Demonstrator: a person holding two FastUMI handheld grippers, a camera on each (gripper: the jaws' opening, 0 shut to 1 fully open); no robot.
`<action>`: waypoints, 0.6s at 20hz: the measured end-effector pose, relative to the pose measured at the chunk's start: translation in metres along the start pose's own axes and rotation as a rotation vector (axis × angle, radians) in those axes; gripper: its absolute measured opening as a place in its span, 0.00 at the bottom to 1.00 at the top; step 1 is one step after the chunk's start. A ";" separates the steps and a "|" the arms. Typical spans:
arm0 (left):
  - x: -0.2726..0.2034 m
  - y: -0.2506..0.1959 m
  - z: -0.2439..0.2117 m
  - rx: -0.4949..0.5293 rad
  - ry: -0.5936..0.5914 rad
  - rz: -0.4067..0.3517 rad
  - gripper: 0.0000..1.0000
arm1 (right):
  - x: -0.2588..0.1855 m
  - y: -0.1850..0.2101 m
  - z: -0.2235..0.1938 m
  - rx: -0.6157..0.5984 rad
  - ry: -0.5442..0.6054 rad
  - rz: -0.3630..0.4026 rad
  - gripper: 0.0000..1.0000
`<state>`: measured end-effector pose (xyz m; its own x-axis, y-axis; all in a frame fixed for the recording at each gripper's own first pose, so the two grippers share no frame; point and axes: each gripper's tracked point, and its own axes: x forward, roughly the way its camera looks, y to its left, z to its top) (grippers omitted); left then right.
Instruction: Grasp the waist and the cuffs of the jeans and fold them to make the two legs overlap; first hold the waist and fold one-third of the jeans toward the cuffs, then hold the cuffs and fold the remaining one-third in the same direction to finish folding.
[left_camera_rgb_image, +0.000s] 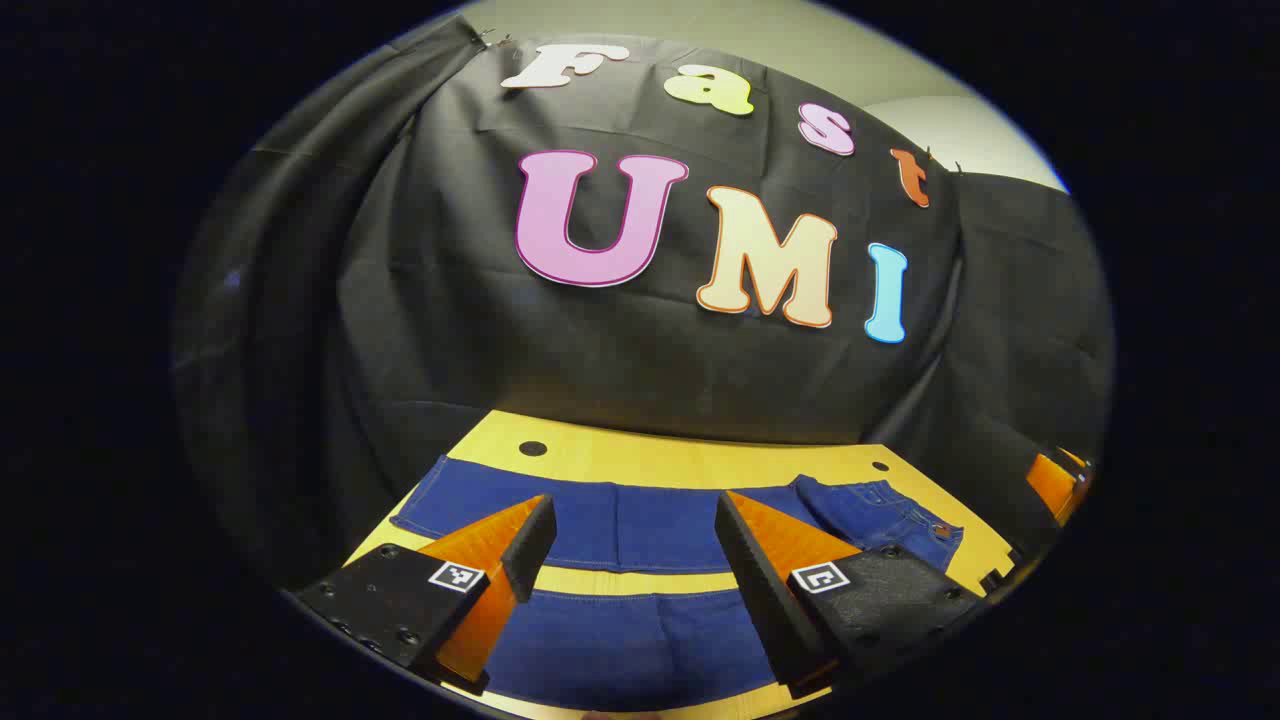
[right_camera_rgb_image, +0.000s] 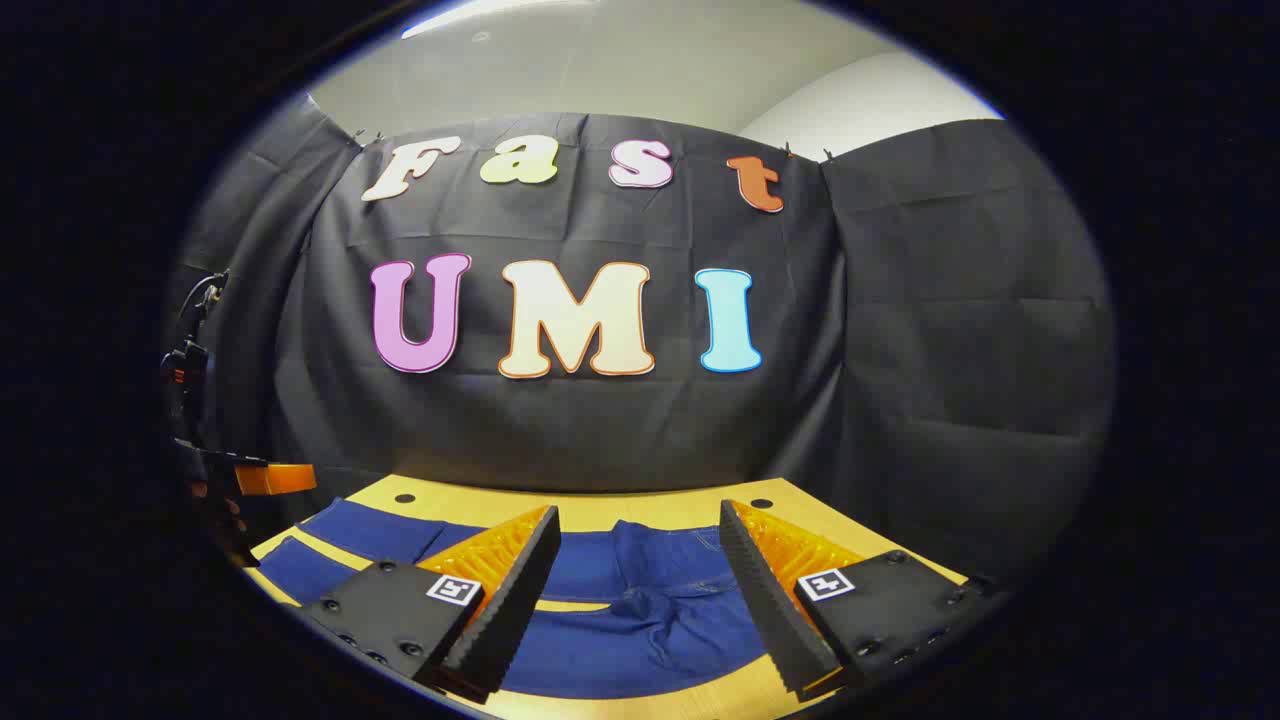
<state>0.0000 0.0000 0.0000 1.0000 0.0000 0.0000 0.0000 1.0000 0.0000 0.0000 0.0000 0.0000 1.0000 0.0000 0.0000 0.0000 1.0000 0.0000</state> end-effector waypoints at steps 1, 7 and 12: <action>0.001 0.002 -0.005 0.009 0.006 -0.005 0.95 | -0.002 -0.001 -0.003 -0.005 0.006 -0.002 0.99; 0.000 0.014 -0.035 0.142 0.102 -0.117 0.96 | -0.013 0.019 -0.018 0.001 0.056 0.024 0.99; -0.011 0.063 -0.071 0.317 0.247 -0.183 0.95 | -0.024 0.040 -0.029 -0.044 0.092 0.061 0.99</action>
<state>-0.0107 0.0632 -0.0705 0.9536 -0.1385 -0.2675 0.2156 0.9340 0.2849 -0.0237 0.0396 -0.0287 0.9939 0.0592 -0.0935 -0.0633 0.9971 -0.0415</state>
